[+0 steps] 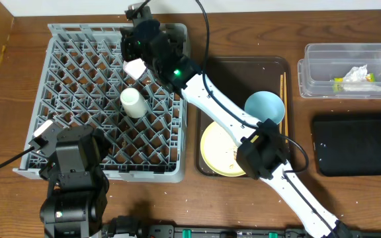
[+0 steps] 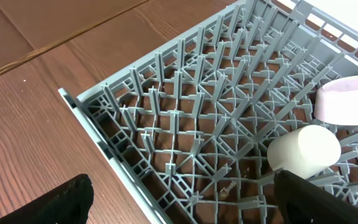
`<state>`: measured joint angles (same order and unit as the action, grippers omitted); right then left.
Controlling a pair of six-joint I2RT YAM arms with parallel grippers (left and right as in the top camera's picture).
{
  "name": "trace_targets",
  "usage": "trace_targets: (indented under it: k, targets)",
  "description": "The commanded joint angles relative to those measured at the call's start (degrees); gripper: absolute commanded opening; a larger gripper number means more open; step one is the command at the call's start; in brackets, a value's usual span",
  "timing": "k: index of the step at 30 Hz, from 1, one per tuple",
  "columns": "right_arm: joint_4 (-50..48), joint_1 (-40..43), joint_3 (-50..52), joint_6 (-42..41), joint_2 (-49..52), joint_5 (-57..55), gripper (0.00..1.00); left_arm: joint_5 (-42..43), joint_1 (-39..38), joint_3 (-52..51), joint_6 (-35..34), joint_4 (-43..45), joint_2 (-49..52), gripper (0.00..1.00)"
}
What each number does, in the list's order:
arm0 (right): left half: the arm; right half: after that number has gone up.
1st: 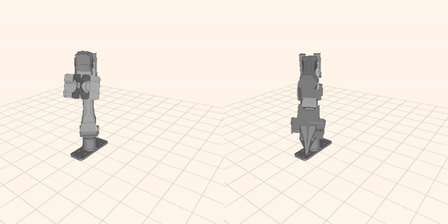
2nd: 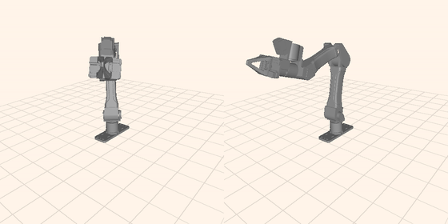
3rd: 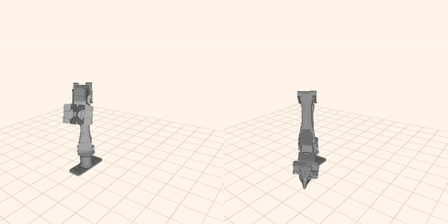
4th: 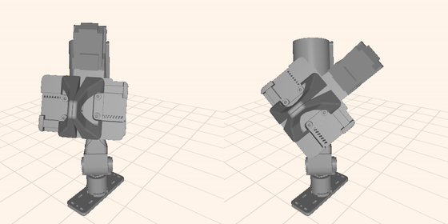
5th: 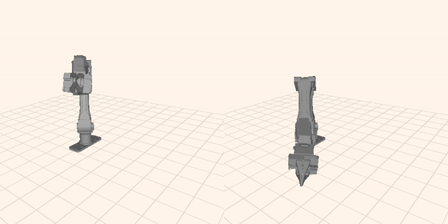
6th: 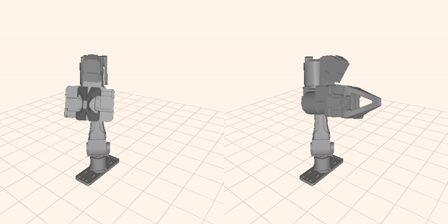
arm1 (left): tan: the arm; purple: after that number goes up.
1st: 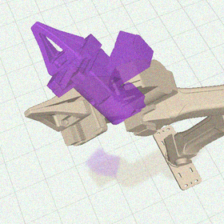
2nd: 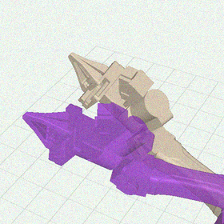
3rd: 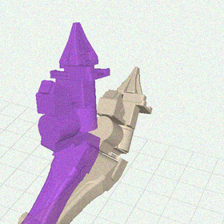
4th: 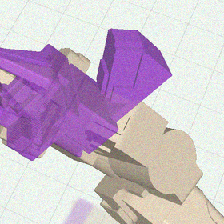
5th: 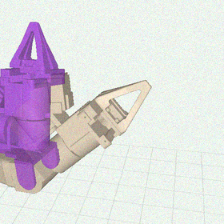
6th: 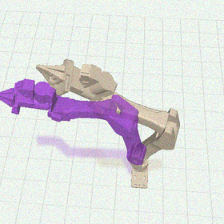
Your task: Sort waste into correct bins and load items into the dishwasher
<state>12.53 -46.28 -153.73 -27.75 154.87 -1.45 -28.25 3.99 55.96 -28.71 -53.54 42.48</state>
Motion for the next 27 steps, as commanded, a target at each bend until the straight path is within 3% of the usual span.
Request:
trace_targets:
  k: [1,15,27]
  targets:
    - [0.3,0.1,0.2,-1.8,2.7,1.2,0.05,-0.2,0.2,0.9,-0.5,0.0,-0.1,0.94]
    - [-1.4,-1.8,0.3,-3.3,5.5,3.6,0.06,-0.2,0.2,0.9,-0.5,0.0,-0.1,0.94]
    - [10.8,0.9,0.3,-2.4,5.2,-1.0,0.03,-0.2,0.2,0.9,-0.5,0.0,-0.1,0.94]
